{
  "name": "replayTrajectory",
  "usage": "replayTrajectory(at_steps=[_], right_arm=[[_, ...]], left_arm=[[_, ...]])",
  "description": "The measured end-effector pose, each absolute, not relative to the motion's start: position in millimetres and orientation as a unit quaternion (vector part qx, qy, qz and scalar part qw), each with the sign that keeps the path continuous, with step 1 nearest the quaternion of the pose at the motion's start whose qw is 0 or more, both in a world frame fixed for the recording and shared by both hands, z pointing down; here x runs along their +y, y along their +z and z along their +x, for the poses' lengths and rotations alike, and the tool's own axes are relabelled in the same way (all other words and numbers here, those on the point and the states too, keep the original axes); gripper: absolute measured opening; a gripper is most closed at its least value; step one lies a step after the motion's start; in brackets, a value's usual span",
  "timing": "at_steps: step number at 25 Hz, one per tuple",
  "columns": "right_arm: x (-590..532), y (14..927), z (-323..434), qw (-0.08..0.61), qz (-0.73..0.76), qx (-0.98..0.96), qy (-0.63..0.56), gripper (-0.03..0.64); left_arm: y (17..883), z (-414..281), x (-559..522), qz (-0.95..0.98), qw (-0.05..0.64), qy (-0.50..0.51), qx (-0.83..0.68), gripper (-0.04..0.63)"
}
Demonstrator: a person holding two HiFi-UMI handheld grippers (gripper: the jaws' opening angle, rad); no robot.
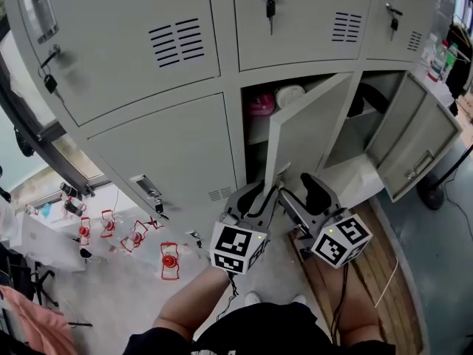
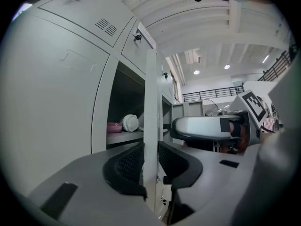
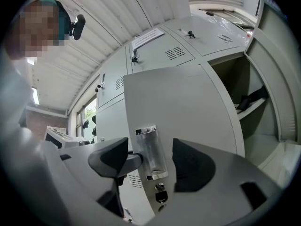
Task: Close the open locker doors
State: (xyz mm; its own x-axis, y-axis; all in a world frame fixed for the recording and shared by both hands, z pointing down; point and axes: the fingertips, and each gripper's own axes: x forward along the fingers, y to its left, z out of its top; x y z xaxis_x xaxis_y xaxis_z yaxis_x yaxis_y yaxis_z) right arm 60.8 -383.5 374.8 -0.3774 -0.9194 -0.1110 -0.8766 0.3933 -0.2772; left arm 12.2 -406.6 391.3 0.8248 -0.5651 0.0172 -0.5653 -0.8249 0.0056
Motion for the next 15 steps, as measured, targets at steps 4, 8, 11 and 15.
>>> replayTrajectory(at_steps=[4,8,11,15], right_arm=[[-390.2,375.9,56.3,0.124,-0.550,0.821,-0.092,0.288],[-398.4,373.0,55.3,0.127,-0.554,0.817,-0.092,0.288],[-405.9,373.3,48.4,0.125,-0.548,0.822,-0.092,0.288],[-415.2,376.1,39.9,0.119,-0.538,0.829,-0.096,0.288]], left_arm=[[391.6,8.4,-414.1,0.957,0.009,0.005,-0.290,0.110],[392.9,3.8,-417.1,0.958,0.012,0.007,-0.287,0.105],[396.4,-4.0,-420.2,0.956,0.014,0.009,-0.294,0.092],[400.0,-15.8,-424.7,0.949,0.017,0.011,-0.314,0.060]])
